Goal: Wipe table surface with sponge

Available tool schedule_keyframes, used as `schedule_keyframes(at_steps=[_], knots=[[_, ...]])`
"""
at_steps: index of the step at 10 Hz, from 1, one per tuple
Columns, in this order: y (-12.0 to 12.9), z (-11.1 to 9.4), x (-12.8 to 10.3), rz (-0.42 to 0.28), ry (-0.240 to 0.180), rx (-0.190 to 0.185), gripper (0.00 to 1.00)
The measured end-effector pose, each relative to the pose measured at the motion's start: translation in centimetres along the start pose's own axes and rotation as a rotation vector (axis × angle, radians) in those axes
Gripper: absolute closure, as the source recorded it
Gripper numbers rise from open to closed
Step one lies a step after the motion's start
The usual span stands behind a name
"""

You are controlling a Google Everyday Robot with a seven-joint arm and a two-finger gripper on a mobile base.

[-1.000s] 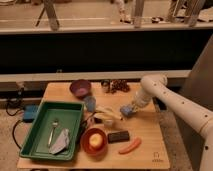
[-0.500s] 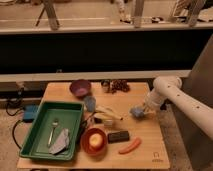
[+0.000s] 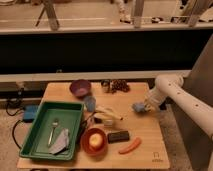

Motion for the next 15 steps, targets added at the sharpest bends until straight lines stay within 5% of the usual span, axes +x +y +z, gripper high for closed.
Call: schedule_keyframes(at_steps=[4, 9, 12, 15], knots=[[-3.1, 1.7, -0.7, -0.008, 0.026, 0.022, 1.00], [-7.4, 4.4, -7.5, -0.119, -0.010, 0.012, 1.00], [-5.7, 4.2, -9.4, -0.184, -0.058, -0.016, 1.00], [-1.6, 3.0, -7.8, -0.187, -0.071, -0.055, 1.00]])
